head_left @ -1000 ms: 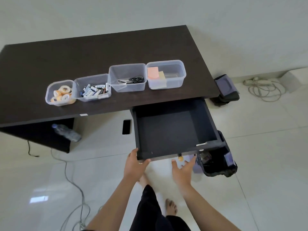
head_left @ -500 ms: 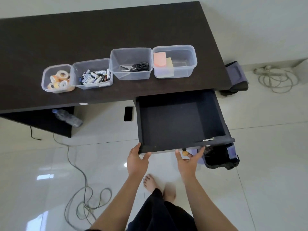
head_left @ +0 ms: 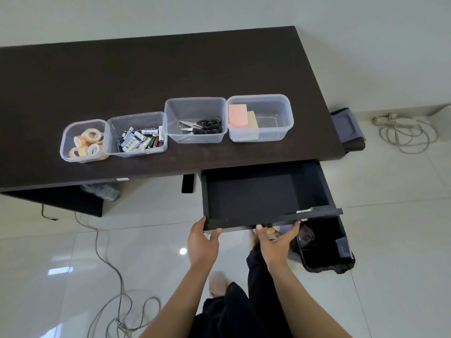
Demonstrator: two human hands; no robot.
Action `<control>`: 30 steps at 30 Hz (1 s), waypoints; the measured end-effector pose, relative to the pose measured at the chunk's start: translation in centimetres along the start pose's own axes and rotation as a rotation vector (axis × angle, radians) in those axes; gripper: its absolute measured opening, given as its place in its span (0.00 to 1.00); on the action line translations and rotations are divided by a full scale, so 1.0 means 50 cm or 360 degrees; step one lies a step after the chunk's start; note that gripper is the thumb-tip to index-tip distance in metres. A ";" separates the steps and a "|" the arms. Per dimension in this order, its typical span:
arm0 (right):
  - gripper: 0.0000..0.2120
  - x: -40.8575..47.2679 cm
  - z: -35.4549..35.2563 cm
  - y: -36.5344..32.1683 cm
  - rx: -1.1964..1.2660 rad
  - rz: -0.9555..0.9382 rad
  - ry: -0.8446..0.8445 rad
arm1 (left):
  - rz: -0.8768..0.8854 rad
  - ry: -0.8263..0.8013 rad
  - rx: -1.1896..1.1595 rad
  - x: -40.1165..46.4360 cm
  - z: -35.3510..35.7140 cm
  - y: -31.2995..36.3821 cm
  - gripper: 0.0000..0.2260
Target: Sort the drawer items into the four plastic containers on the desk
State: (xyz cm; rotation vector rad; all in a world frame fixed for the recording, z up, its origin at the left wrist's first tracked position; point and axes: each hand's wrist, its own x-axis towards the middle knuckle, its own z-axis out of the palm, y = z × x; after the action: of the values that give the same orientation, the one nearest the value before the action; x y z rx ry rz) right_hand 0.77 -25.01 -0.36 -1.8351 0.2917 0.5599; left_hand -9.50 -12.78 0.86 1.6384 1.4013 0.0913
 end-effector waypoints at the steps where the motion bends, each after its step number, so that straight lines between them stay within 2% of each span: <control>1: 0.48 0.011 0.011 -0.022 0.0001 0.0009 -0.0012 | 0.0002 0.0022 -0.0003 0.020 0.002 0.013 0.25; 5: 0.50 0.098 0.074 -0.075 -0.0048 0.0010 -0.0089 | -0.0017 0.0148 -0.0063 0.107 0.008 0.080 0.25; 10: 0.54 0.194 0.130 -0.079 -0.0083 0.0129 -0.0143 | -0.0140 0.0315 -0.0272 0.185 0.020 0.162 0.29; 17: 0.55 0.256 0.162 -0.099 -0.0247 -0.0022 -0.0135 | -0.0302 0.0534 -0.0562 0.208 0.065 0.194 0.28; 22: 0.35 0.300 0.192 -0.121 -0.0309 -0.0045 -0.0107 | -0.0269 0.0567 -0.0601 0.215 0.085 0.204 0.28; 30: 0.24 0.304 0.185 -0.123 -0.0477 -0.0028 -0.0252 | -0.0234 0.0464 -0.0550 0.211 0.088 0.183 0.32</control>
State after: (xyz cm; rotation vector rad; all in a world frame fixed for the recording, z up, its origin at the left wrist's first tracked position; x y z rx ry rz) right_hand 14.49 -13.13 -5.35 -2.0635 0.0870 0.7648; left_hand 3.42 -6.01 -0.55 1.2675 1.6173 0.4765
